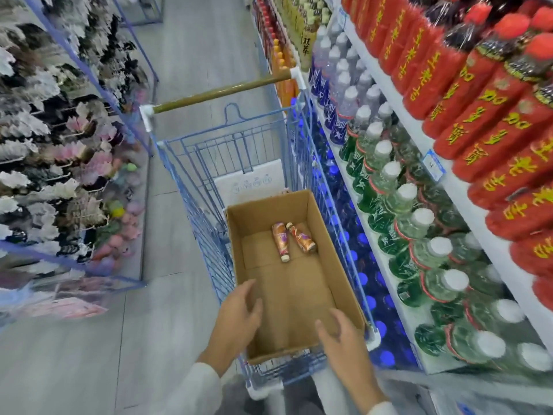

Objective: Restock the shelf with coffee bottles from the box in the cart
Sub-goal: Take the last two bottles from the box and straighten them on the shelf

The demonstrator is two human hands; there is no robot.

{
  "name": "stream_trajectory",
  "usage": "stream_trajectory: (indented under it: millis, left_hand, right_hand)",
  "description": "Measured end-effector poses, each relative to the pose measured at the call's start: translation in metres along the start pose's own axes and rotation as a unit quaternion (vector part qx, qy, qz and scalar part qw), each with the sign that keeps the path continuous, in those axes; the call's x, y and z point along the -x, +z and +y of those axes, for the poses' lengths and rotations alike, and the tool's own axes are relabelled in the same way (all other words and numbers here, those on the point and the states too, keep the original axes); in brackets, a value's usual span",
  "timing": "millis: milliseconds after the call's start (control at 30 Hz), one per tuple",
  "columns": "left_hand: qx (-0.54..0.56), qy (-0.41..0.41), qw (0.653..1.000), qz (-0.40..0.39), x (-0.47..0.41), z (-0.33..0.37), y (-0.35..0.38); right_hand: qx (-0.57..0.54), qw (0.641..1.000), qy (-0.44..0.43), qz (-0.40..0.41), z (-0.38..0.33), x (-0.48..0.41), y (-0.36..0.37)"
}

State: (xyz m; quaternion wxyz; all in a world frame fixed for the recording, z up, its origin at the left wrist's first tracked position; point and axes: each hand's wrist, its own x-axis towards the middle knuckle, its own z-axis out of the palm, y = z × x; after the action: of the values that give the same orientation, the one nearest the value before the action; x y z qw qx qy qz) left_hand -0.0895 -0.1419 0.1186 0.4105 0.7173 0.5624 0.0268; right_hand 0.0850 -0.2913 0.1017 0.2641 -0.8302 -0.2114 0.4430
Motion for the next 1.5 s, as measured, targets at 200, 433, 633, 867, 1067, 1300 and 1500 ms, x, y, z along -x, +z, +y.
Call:
stream_trajectory:
  millis: [200, 433, 633, 867, 1067, 1300, 1500]
  left_hand:
    - [-0.095, 0.01, 0.991, -0.089, -0.126, 0.006, 0.006]
    - [-0.259, 0.125, 0.93, -0.228, -0.313, 0.0, 0.053]
    - [-0.374, 0.24, 0.848, -0.288, -0.411, -0.036, 0.131]
    - [-0.489, 0.329, 0.753, -0.292, -0.444, -0.079, 0.173]
    - [-0.499, 0.317, 0.76, -0.271, -0.45, -0.082, 0.171]
    - [-0.025, -0.014, 0.983, -0.182, -0.373, -0.082, 0.105]
    - [0.283, -0.155, 0.94, -0.11, -0.272, -0.067, 0.039]
  right_hand:
    - [-0.014, 0.997, 0.075, 0.017, -0.015, -0.048, 0.013]
    - [-0.087, 0.975, 0.189, 0.082, -0.014, -0.082, 0.058]
    - [-0.149, 0.952, 0.24, 0.115, -0.006, -0.104, 0.116]
    - [-0.159, 0.946, 0.254, 0.121, 0.0, -0.117, 0.158]
    - [-0.141, 0.952, 0.244, 0.122, -0.009, -0.121, 0.158]
    - [-0.14, 0.956, 0.241, 0.093, -0.023, -0.117, 0.133]
    - [-0.036, 0.985, 0.168, -0.004, -0.05, -0.17, 0.104]
